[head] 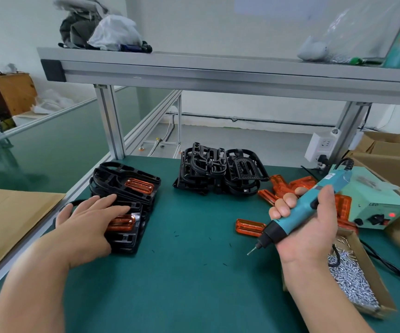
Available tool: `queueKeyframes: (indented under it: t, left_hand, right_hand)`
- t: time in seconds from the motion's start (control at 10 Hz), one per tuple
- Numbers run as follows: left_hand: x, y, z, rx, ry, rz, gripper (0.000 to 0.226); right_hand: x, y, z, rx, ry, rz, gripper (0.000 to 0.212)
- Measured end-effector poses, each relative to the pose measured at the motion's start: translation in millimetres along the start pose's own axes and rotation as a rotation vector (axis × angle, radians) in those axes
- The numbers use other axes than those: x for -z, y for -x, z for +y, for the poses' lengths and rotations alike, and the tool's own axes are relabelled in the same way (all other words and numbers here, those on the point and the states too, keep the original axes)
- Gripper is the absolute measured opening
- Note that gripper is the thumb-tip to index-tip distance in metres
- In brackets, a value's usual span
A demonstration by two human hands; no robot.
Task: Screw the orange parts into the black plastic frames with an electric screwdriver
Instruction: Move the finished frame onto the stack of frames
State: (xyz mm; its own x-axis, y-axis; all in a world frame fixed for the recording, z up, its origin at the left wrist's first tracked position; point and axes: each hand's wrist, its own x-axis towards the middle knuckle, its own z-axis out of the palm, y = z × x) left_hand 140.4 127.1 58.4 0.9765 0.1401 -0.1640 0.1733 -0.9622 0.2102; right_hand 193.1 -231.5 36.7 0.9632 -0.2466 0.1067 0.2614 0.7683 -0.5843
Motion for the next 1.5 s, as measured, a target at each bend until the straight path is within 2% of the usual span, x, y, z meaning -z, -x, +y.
queueKeyframes:
  t: [0.1,0.2,0.3,0.4,0.5,0.7,0.8,1.0,1.2,1.3,1.4,1.5]
  left_hand:
    - [-4,0,3,-0.051,0.058,0.017,0.102]
    - [-3,-1,13,-0.100,0.061,0.167,0.090]
    - [-2,-9,33,-0.164,0.293,0.399,0.055]
    - [2,-21,74,-0.153,0.661,0.411,0.028]
    - [6,-41,118,-0.153,0.839,0.310,0.024]
    - [17,-105,167,-0.035,0.549,0.389,0.057]
    - [16,-127,176,0.049,0.506,0.341,0.055]
    - [1,-142,173,0.057,0.579,0.325,0.045]
    - [5,-141,165,0.083,0.731,0.324,0.021]
    - [7,-138,164,0.058,0.683,0.340,0.024]
    - [7,-133,165,0.009,0.585,0.335,0.013]
    - [3,-132,166,0.002,0.534,0.312,0.029]
  right_hand:
    - [4,-2,-3,0.000,0.007,0.020,0.043]
    - [8,-3,-4,-0.005,-0.014,0.022,0.044]
    - [8,-2,-8,-0.005,0.019,0.001,0.042]
    - [7,-2,-9,0.004,-0.003,0.018,0.043]
    - [5,-2,-7,0.013,0.007,0.021,0.043]
    - [6,-2,-6,0.009,0.012,0.018,0.043]
    - [7,-3,-5,0.008,0.012,0.020,0.042]
    - [10,-6,-6,0.013,-0.013,0.016,0.043]
    - [11,-7,-7,0.010,-0.017,0.021,0.043]
    - [10,-7,-7,0.015,-0.017,0.019,0.042]
    - [10,-6,-6,0.011,-0.013,0.012,0.043]
    - [11,-5,-6,0.011,-0.011,0.017,0.043]
